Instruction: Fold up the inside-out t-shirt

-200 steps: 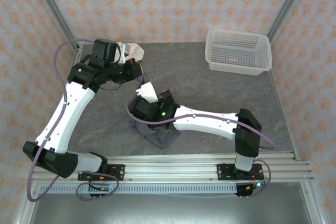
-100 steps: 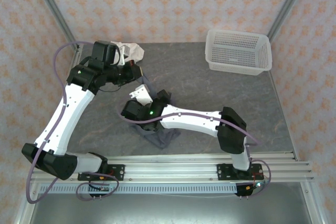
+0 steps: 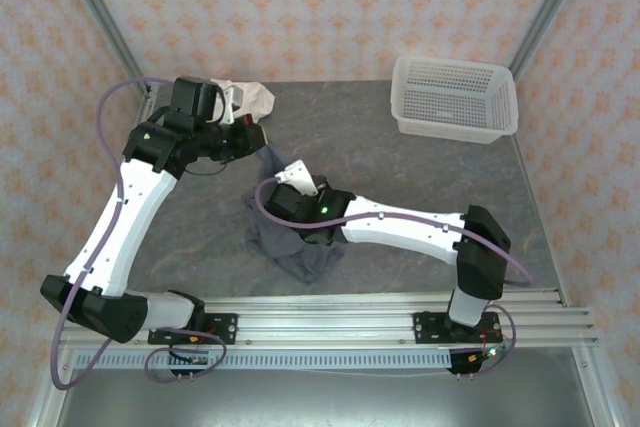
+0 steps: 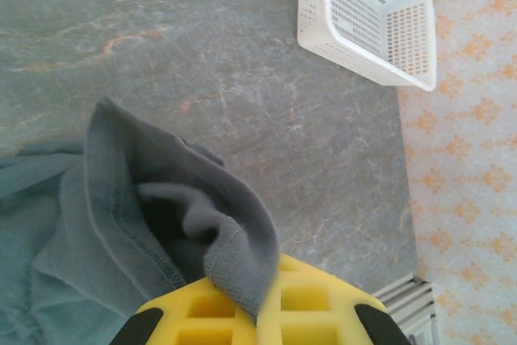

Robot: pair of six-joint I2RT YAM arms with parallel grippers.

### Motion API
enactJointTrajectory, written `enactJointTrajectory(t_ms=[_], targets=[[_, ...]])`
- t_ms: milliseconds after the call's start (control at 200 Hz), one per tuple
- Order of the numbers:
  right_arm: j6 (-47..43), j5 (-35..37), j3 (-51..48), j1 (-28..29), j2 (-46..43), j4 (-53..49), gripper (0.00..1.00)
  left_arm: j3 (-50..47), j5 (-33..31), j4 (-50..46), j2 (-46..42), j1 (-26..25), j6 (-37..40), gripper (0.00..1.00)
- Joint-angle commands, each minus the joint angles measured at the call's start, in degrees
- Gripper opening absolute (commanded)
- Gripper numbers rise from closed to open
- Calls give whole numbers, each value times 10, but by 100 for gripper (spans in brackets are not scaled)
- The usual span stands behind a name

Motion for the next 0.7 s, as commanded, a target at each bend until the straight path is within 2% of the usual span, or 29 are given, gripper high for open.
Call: enactJointTrajectory(t_ms=[0,90,130,255,335,435,485,600,696], targets=[[-21,-73,-6,-6,-49,11,0,22,-77,-45,-13,32,57,0],[-64,-189,6,-29,-98,13,0,5,-168,-51,-21,49,116,0],[-84,-255,21,-46,-115,4,0,-6,-191,-38,-26,51,144,4],[-153,-432,121,-93,-120,-84,0,-27,-180,8,-34,52,201,15],[-195,-516,197,-123,-91,-155,0,-34,-157,35,-43,52,214,26],[-234,-561,268,-155,-47,-229,0,-52,-133,63,-71,52,231,43],[-254,-574,293,-165,-27,-258,0,-70,-101,84,-99,52,249,49],[-281,-607,337,-180,10,-295,0,-152,21,167,-191,45,336,53],[-294,-621,352,-189,22,-303,0,-221,57,206,-252,15,389,58]])
